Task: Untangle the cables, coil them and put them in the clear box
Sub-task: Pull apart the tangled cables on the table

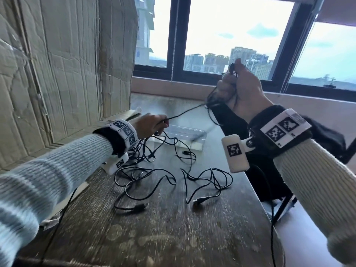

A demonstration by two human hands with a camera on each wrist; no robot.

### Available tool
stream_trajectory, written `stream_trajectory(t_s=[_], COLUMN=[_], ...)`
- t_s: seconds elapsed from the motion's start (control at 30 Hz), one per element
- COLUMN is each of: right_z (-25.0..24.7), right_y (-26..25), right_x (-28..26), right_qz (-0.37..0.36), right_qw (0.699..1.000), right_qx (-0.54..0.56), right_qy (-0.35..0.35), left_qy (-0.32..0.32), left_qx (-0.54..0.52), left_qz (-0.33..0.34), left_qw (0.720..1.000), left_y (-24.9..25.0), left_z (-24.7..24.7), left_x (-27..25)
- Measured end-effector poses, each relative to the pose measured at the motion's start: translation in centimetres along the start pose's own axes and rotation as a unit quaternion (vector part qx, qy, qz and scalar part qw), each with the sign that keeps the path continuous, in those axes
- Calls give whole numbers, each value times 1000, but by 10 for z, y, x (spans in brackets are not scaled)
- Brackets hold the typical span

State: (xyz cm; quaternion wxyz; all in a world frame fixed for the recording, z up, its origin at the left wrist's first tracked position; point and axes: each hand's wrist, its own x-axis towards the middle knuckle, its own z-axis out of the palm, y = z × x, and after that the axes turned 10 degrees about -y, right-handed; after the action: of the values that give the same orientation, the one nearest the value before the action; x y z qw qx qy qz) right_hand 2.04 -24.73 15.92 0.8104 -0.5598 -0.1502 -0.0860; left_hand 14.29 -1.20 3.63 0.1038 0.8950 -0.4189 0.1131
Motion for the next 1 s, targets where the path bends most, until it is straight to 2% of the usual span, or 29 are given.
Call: stream_trajectory(t_s=[0.03, 0.07, 0.1, 0.13, 0.17, 0.2, 0.23, 0.27, 0.33, 0.37, 0.4, 0.5, 0.53, 0.57, 0.63, 0.67, 0.73, 0.83, 0.93, 1.0], right_z=[-2, -4, -8, -14, -18, -23, -27, -30, -35, -36, -38, -39, -42, -44, -50, -52, -57, -66, -78, -82], right_y=[-3, -3, 0, 5, 12, 20, 24, 26, 24, 20, 15, -11, -19, -25, -32, -34, -38, -53, -58, -49], right_x=[-2, -4, -6, -5, -4, -2, 0, 1, 1, 0, 0, -6, -8, -9, -10, -10, -12, -17, -18, -19], right_qz=[-16, -35, -53, -53, -43, -35, -21, -8, 11, 2, -13, -43, -47, -53, -61, -55, -49, -65, -61, -38], right_qw=[986, 934, 838, 721, 618, 553, 530, 521, 520, 542, 588, 782, 825, 852, 875, 882, 911, 953, 959, 950], right_qx=[-164, -355, -539, -680, -771, -818, -833, -838, -839, -824, -791, -613, -559, -520, -481, -466, -403, -251, -213, -253], right_qy=[-1, -27, -73, -119, -146, -156, -159, -160, -160, -167, -169, -107, -67, -29, 16, 31, 79, 156, 176, 176], left_qy=[6, 13, 21, 31, 44, 57, 69, 81, 99, 101, 93, 55, 33, 12, -51, -81, -126, -189, -278, -275], left_qx=[16, 27, 31, 34, 41, 57, 77, 104, 163, 188, 206, 197, 186, 174, 158, 164, 182, 193, 213, 239], left_qz=[-3, -1, 9, 21, 31, 36, 40, 39, 27, 19, 11, -33, -64, -104, -192, -215, -235, -273, -330, -335], left_qw=[1000, 1000, 999, 999, 998, 996, 994, 991, 981, 977, 974, 978, 980, 979, 967, 959, 946, 923, 877, 869], left_y=[-2, -1, -2, -1, -1, 1, 2, 2, -3, -8, -11, -21, -21, -22, -23, -24, -23, -23, -17, 2], left_z=[-3, -8, -12, -17, -21, -25, -29, -33, -35, -33, -32, -22, -20, -17, -13, -12, -9, -10, -12, -17], left_x=[-1, -3, -4, -5, -5, -5, -4, -3, -5, -7, -9, -18, -22, -25, -29, -28, -27, -28, -27, -23])
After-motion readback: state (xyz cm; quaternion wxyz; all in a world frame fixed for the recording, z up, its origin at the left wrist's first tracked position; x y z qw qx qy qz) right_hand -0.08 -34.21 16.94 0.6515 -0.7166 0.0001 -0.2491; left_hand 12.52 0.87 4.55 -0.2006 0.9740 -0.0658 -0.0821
